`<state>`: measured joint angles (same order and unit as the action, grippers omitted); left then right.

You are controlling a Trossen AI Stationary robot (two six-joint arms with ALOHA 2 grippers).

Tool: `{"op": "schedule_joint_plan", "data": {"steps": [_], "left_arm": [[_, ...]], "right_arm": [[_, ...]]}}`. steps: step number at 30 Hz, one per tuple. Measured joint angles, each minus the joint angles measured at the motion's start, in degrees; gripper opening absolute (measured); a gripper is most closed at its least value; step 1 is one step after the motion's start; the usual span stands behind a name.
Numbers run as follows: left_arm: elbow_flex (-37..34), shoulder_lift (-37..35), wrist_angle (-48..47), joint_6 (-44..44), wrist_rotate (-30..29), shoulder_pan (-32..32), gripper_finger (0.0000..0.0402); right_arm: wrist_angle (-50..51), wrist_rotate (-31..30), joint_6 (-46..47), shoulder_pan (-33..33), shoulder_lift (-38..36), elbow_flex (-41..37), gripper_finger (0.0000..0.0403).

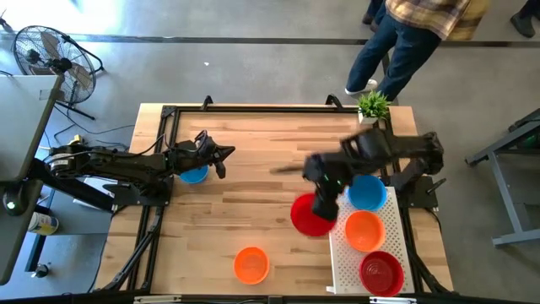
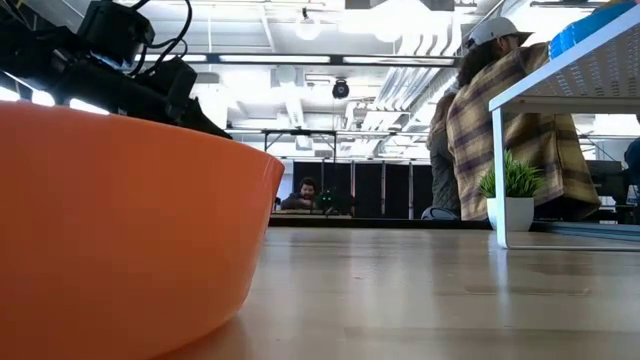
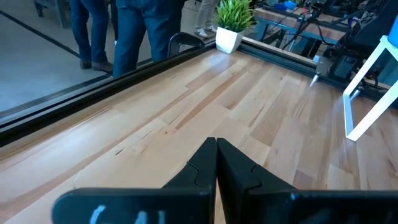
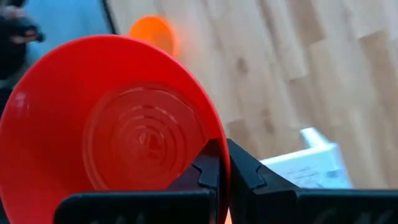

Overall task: Pick & Place Mini bowls
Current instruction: Stack the red bowl on top of the other red bowl on the shelf

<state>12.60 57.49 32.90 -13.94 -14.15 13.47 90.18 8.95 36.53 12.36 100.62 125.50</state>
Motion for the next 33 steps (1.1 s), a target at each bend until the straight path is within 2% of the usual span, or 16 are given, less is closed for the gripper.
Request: {"op": "schedule_joint_plan", "data": {"steps": [7,14,19,24,33], "left_arm": [[0.02,0.00,0.01,0.02,-0.02,0.00,0.0001],[0.02,0.02,-0.03,0.00,0.09,0.00,0.0001],[0.02,0.02,-0.01,-0.02,0.31,0.00,0.0001],[0.02,0.02,-0.13,0.02,0.33,0.00,0.0001],[0.02,0.02,-0.48,0.16,0.26,0.00,0.0001]], "right_arm": [[-0.21,-3.51,12.59,13.68,-1.49,-0.28,0.0002],[-0.27,-11.23,25.41,26.71,-4.17,-1.12,0.0001],[-0.28,-15.72,33.99,34.68,-8.54,-8.12,0.0001],[-0.07,-14.98,42.13,40.56,-13.46,-18.07,0.0001],[-1.47,-17.31,48.15,48.80,-18.07,-27.95,0.0001]]}}
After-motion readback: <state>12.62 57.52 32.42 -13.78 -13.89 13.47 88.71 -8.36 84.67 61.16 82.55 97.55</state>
